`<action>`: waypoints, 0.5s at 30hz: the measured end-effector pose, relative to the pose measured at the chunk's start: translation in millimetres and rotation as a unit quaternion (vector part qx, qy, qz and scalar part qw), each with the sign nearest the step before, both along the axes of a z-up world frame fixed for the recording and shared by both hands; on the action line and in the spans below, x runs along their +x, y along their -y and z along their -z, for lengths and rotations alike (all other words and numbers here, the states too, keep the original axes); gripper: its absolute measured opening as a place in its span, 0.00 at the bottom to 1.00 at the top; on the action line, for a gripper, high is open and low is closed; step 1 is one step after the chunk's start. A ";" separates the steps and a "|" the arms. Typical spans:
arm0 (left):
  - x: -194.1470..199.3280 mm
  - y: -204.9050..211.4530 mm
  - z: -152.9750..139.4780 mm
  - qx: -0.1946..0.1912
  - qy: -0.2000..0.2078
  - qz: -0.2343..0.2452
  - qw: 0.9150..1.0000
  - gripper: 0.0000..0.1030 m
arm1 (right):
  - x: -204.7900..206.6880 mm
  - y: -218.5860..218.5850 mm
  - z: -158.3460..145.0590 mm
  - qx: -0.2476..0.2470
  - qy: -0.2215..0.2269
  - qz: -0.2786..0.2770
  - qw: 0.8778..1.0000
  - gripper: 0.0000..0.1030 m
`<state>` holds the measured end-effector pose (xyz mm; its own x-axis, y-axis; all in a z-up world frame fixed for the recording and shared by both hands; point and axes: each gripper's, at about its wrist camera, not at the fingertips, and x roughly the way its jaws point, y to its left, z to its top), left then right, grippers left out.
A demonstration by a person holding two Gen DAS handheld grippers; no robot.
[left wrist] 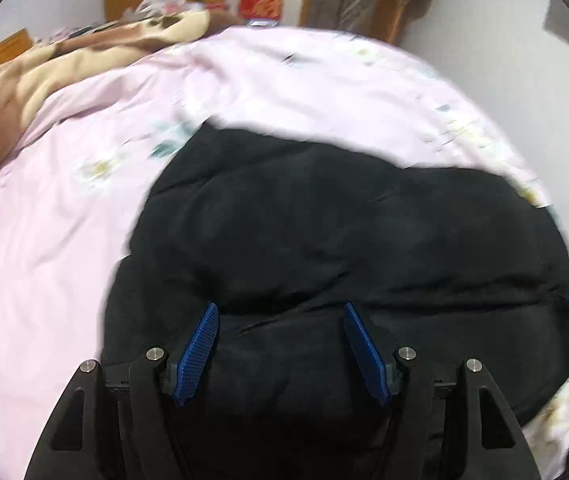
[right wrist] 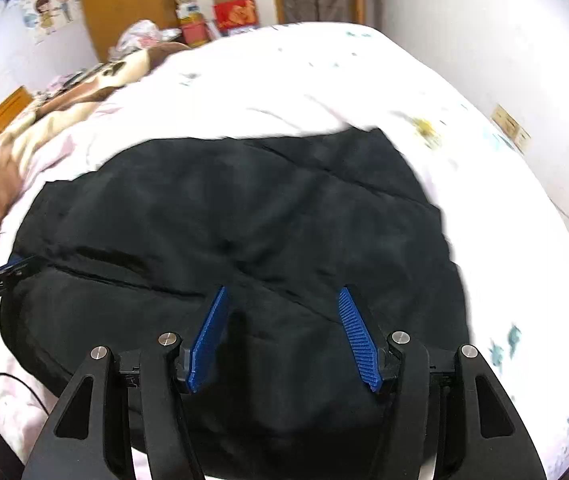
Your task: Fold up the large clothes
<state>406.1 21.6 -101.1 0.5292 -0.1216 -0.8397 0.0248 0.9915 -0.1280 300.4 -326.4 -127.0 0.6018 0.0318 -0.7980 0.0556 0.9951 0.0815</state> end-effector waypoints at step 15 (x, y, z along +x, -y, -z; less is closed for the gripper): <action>0.3 -3.5 38.5 0.004 -0.011 0.013 1.000 0.63 | 13.8 -4.5 42.5 -0.035 -0.041 -0.007 0.999 0.56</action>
<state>406.4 25.1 -139.6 0.5075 -0.1280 -0.8521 0.0471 0.9915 -0.1209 314.2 -321.8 -169.6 0.5334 -0.0173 -0.8457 0.0453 0.9989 0.0082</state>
